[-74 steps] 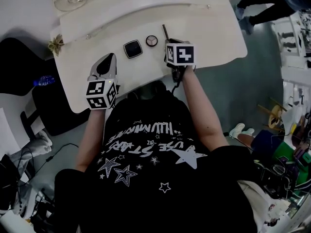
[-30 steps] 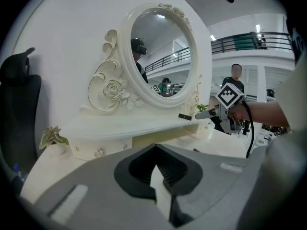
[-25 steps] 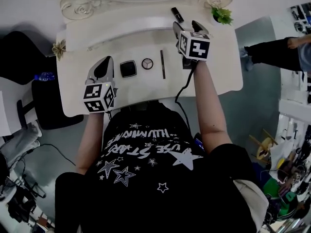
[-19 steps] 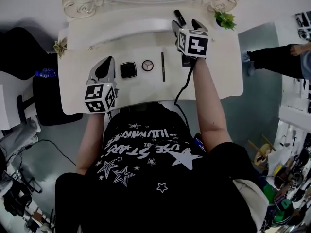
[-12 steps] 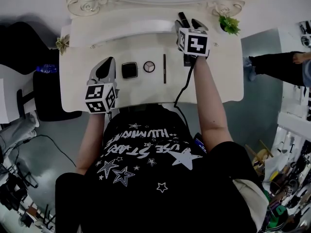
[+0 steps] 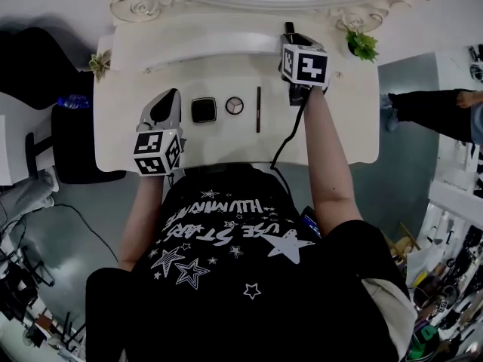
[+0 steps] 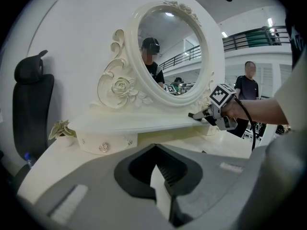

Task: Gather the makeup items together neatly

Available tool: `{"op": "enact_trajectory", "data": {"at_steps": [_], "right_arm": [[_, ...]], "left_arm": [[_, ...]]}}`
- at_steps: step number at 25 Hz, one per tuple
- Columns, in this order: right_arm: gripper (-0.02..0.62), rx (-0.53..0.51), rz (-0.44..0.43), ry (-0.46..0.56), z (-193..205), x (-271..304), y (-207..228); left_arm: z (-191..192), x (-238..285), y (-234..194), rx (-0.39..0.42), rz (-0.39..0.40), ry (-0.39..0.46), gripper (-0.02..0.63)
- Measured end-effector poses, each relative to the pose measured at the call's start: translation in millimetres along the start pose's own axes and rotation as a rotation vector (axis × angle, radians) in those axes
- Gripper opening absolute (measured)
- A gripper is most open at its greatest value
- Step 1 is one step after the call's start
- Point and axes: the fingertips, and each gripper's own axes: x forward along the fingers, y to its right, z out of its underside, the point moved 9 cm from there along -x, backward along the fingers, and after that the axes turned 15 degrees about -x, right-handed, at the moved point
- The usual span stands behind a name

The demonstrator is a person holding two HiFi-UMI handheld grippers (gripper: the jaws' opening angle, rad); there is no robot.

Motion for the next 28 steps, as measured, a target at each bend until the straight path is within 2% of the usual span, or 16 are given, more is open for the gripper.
{"op": "enact_trajectory", "data": {"at_steps": [16,28], "right_arm": [[0.129,0.03,0.033,0.025,0.2,-28.7,-8.8],[0.129,0.093,0.105,0.04,27.5,-80.5,-32.4]], "left_arm": [[-6.7,-2.2,-5.6,0.027,0.065,-0.007,0.0],[0.3,-13.7,-10.7,0.067,0.158,-0.053,0.0]]}}
